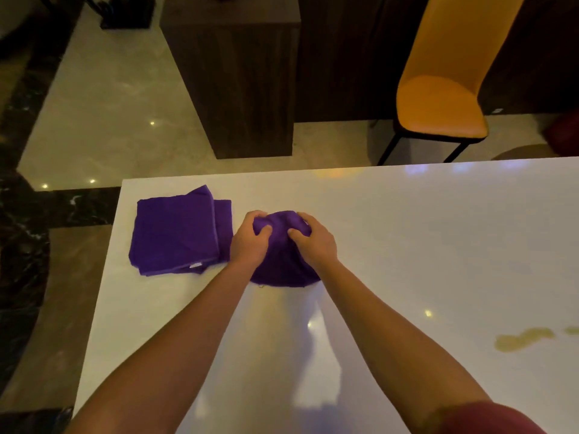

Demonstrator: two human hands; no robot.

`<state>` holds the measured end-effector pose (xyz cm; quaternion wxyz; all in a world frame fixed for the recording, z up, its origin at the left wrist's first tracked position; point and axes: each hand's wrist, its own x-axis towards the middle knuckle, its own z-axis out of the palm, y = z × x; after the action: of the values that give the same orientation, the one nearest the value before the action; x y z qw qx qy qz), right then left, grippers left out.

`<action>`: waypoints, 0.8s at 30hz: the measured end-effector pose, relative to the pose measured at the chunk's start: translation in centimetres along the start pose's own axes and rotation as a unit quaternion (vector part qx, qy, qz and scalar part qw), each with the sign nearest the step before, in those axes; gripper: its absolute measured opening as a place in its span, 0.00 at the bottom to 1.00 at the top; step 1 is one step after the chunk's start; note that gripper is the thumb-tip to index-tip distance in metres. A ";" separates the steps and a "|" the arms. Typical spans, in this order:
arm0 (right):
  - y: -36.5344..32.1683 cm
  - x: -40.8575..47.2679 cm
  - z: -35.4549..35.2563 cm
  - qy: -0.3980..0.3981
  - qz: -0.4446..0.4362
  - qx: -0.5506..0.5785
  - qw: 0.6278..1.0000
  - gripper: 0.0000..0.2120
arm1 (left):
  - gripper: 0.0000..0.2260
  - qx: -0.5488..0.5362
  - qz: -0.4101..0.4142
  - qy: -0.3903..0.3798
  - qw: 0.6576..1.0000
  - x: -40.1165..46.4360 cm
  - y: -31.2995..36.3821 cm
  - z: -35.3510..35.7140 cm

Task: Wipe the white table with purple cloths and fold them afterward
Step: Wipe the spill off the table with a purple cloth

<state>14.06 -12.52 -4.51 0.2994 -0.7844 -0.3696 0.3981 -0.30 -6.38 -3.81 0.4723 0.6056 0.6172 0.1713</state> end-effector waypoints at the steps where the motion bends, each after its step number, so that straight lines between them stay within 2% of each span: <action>1: 0.5 -0.9 -0.4 0.008 0.003 0.043 0.999 0.19 | 0.10 -0.028 0.020 0.012 0.999 -1.1 -0.3 -0.1; 3: 0.9 -3.1 -1.4 0.025 0.004 0.126 0.992 0.16 | 0.09 -0.084 0.057 0.017 0.995 -3.4 -0.4 -0.6; 5: 0.8 -5.5 -2.7 0.019 -0.008 0.172 0.985 0.18 | 0.10 -0.145 0.074 -0.003 0.987 -5.8 -0.1 -1.4; 8: 0.4 -9.3 -5.2 -0.011 -0.023 0.186 0.982 0.24 | 0.13 -0.252 0.000 -0.063 0.966 -9.5 1.7 -3.1; 10: 0.3 -12.0 -7.0 -0.024 -0.035 0.174 0.984 0.24 | 0.16 -0.288 -0.019 -0.103 0.952 -11.9 2.5 -4.0; 14: 1.7 -17.4 -11.0 -0.012 -0.080 0.134 0.988 0.21 | 0.22 -0.252 0.023 -0.143 0.957 -17.3 2.8 -2.9; 19: 8.0 -21.6 -13.9 -0.015 -0.032 -0.006 0.999 0.20 | 0.19 -0.174 0.021 -0.169 0.970 -23.9 0.4 3.5; 24: 14.8 -22.8 -16.2 0.001 -0.001 -0.137 0.991 0.26 | 0.22 0.001 0.035 -0.144 0.989 -26.6 -0.3 10.4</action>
<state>23.45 -42.15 1.56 0.1899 -0.8180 -0.4213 0.3424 2.95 -34.40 0.85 0.5492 0.6457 0.5213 0.0983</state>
